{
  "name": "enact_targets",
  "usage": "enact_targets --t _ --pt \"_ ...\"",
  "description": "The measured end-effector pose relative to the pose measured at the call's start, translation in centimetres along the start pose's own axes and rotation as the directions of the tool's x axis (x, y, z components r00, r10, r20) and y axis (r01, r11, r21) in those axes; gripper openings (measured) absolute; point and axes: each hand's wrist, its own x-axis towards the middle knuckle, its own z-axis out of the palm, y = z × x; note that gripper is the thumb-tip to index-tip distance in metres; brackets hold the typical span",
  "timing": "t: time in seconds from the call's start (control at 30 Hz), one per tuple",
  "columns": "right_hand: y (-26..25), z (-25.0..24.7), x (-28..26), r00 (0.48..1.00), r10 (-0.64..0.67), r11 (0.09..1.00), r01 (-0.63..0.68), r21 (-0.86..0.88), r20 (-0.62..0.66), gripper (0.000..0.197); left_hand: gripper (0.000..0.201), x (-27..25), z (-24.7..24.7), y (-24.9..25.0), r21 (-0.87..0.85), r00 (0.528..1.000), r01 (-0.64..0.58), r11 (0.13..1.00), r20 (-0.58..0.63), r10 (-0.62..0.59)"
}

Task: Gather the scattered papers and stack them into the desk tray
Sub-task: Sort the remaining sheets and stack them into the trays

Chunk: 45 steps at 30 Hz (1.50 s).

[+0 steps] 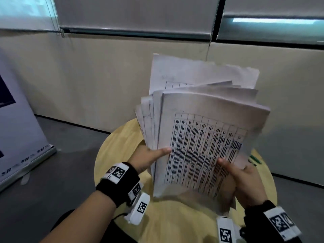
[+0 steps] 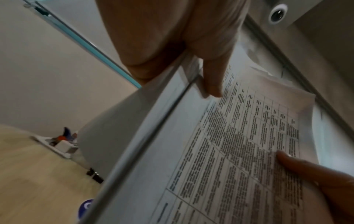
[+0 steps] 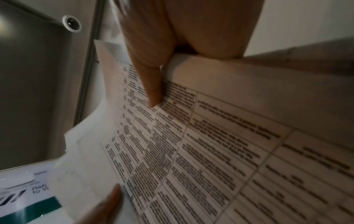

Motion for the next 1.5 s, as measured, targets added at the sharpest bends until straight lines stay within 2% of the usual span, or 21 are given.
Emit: enact_targets --t 0.1,0.13,0.23,0.27,0.4,0.43,0.5,0.6,0.7,0.77,0.83,0.9,0.93,1.03,1.07,1.17,1.23,1.3,1.43,1.5 --pt "-0.3 0.0 -0.2 0.997 -0.064 0.998 0.065 0.008 -0.035 0.016 0.027 0.4 0.9 0.4 -0.025 0.999 -0.025 0.999 -0.027 0.024" --pt "0.1 -0.3 -0.3 0.996 -0.079 0.997 0.079 -0.015 -0.042 0.021 0.033 0.4 1.1 0.2 -0.05 0.998 -0.04 0.998 -0.042 0.038" --pt "1.5 -1.2 -0.7 0.994 -0.079 0.99 0.069 -0.126 -0.074 0.071 0.068 0.5 1.6 -1.3 -0.115 0.993 -0.072 0.991 -0.103 0.06" --pt "1.9 -1.4 -0.8 0.994 -0.07 0.988 0.059 -0.14 -0.078 0.077 0.073 0.5 1.8 -1.7 -0.142 0.992 -0.066 0.988 -0.115 0.05" --pt "2.8 -1.6 -0.9 0.997 -0.064 0.982 0.055 -0.181 -0.044 0.068 0.057 0.2 2.6 -3.1 -0.214 0.985 -0.026 0.977 -0.169 -0.011" --pt "2.9 -1.5 -0.7 0.998 -0.051 0.983 0.042 -0.178 -0.046 0.058 0.057 -0.1 3.0 -3.2 -0.218 0.987 -0.014 0.976 -0.161 -0.022" --pt "3.0 -1.2 -0.5 0.999 -0.032 0.991 0.026 -0.134 -0.043 0.033 0.068 -0.7 4.1 -3.4 -0.22 0.991 0.02 0.975 -0.127 -0.049" --pt "3.0 -0.5 -0.2 0.998 -0.016 0.999 0.013 -0.051 -0.056 0.017 0.078 -1.0 5.1 -3.6 -0.199 0.989 0.003 0.98 -0.144 -0.033" --pt "2.9 -0.5 -0.3 0.994 -0.036 0.999 0.033 -0.032 -0.106 0.036 0.096 -1.3 5.1 -4.4 -0.176 0.982 0.013 0.984 -0.184 -0.046" --pt "2.9 -0.8 -0.5 0.989 -0.043 0.997 0.034 -0.065 -0.143 0.018 0.111 -1.7 4.8 -5.1 -0.18 0.981 0.014 0.984 -0.189 -0.048" --pt "3.1 -1.1 -0.7 0.987 -0.054 0.99 0.034 -0.135 -0.151 0.017 0.103 -2.1 4.9 -5.6 -0.187 0.979 0.049 0.981 -0.186 -0.085" --pt "3.5 -1.2 -0.9 0.986 -0.047 0.985 0.019 -0.169 -0.16 0.017 0.071 -2.5 5.2 -6.2 -0.158 0.982 0.063 0.985 -0.168 -0.09" --pt "3.6 -1.2 -1.1 0.986 -0.04 0.986 0.013 -0.166 -0.161 0.016 0.064 -2.6 5.3 -6.7 -0.128 0.98 0.07 0.989 -0.175 -0.093" --pt "3.5 -0.5 -1.4 0.98 -0.045 0.992 0.02 -0.127 -0.195 0.011 0.089 -2.9 5.8 -7.2 -0.14 0.974 0.045 0.989 -0.212 -0.075" --pt "3.4 -0.3 -1.5 0.978 -0.057 0.994 0.037 -0.104 -0.199 0.01 0.09 -2.7 5.8 -7.2 -0.142 0.971 0.031 0.989 -0.231 -0.064" --pt "2.5 0.1 -1.6 0.971 -0.102 0.994 0.088 -0.072 -0.217 0.011 0.083 -2.3 5.9 -6.0 -0.151 0.964 -0.038 0.988 -0.267 -0.004" --pt "1.6 0.2 -1.7 0.963 -0.16 0.984 0.137 -0.116 -0.219 0.012 0.063 -2.1 5.6 -5.1 -0.141 0.958 -0.109 0.984 -0.278 0.066" --pt "0.7 0.2 -1.7 0.941 -0.262 0.956 0.222 -0.192 -0.216 0.026 0.043 -1.9 5.2 -3.9 -0.119 0.947 -0.177 0.977 -0.291 0.136" --pt "-1.4 0.0 -1.5 0.876 -0.429 0.888 0.364 -0.281 -0.222 0.075 0.044 -1.5 5.1 -1.3 -0.105 0.933 -0.279 0.954 -0.263 0.244" --pt "-2.6 -0.1 -1.4 0.82 -0.545 0.802 0.448 -0.394 -0.177 0.092 0.04 -1.3 5.2 -0.7 -0.124 0.934 -0.295 0.948 -0.245 0.258"
